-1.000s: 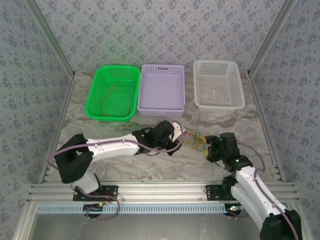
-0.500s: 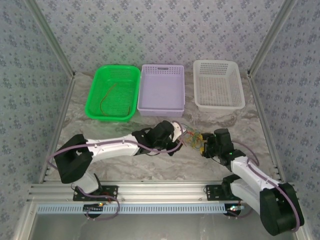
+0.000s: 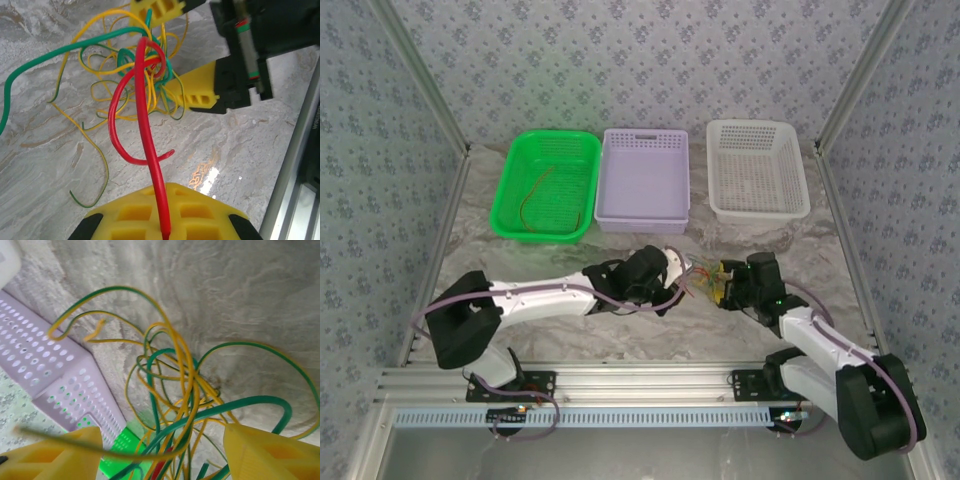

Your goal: Untangle the cables

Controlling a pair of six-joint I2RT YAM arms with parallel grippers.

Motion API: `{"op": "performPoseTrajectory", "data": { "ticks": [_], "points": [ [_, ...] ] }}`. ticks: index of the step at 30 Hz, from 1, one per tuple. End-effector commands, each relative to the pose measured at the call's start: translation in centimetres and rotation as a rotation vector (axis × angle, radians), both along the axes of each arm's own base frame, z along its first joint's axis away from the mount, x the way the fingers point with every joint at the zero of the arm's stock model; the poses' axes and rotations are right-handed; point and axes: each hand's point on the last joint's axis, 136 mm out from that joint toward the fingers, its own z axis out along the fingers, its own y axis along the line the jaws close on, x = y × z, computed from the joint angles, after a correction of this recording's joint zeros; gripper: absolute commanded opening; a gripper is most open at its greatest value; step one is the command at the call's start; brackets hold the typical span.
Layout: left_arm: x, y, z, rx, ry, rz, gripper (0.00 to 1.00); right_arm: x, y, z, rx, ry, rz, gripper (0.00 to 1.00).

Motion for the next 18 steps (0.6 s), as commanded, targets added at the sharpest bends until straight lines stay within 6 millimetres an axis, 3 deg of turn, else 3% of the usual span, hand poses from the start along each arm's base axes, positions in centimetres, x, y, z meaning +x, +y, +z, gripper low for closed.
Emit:
{"op": "performPoseTrajectory", "data": {
  "ticks": [1, 6, 9, 12, 18],
  "points": [
    [-0.1, -0.4, 2.9, -0.070, -0.063, -0.014, 0.00, 0.7, 0.3, 0.1, 0.015, 0.014, -0.015, 0.64],
    [-0.6, 0.2, 4.0, -0.086, -0.076, -0.023, 0.00, 2.3, 0.6, -0.6, 0.019, 0.027, -0.020, 0.37],
    [-0.7, 0.8, 4.5, -0.086, -0.087, -0.016, 0.00, 3.5, 0.8, -0.3, 0.019, 0.004, -0.024, 0.04],
    [0.0, 2.3, 4.7, -0.047, -0.114, 0.037, 0.00, 3.8, -0.3, 0.3, -0.040, -0.009, -0.045, 0.00],
    [2.4, 6.8, 6.5, -0.017, -0.138, 0.180, 0.00, 3.5, -4.3, 1.6, -0.234, -0.005, -0.048, 0.00]
  ]
}}
